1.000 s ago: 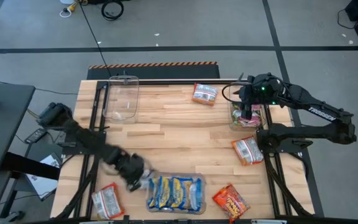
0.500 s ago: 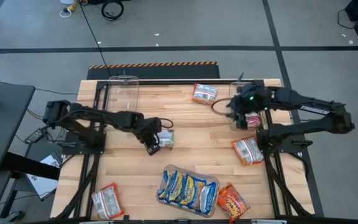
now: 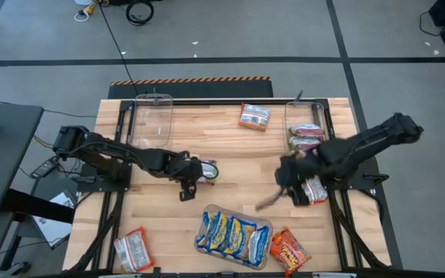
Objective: Sort Maruchan noodles
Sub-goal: Put the green noodle pack into the top right transparent bin
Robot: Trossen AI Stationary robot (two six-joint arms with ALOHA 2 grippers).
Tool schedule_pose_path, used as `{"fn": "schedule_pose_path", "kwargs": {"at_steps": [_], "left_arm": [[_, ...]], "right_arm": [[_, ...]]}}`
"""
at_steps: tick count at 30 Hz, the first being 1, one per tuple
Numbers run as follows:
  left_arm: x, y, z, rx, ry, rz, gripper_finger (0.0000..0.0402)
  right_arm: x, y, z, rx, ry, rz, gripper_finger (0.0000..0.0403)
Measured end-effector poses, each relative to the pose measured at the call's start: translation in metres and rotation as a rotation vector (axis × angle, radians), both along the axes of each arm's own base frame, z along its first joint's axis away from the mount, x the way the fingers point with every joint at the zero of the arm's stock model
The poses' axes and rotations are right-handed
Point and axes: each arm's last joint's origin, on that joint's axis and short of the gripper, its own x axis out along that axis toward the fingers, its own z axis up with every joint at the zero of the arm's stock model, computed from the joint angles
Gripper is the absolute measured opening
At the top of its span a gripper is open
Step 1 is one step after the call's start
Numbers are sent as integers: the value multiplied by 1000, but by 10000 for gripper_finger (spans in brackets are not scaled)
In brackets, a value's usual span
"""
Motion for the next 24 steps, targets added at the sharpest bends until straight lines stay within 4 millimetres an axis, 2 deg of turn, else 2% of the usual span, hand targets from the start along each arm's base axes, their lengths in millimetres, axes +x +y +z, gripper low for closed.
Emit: {"fn": "schedule_pose_path", "kwargs": {"at_steps": [6,13,19,24], "left_arm": [[5,16,2,72,-23,-54,137],[1,18,-5,117,66,-193,180],[-13,18,-2,91,181,-170,187],[-26,12,6,10,248,-187,188]], "right_arm": [[3,55,-25,119,168,40,216],[29,99,-58,239,174,-15,216],[44,107,-67,264,94,-137,216],[52,89,-61,151,-23,-254,216]]}}
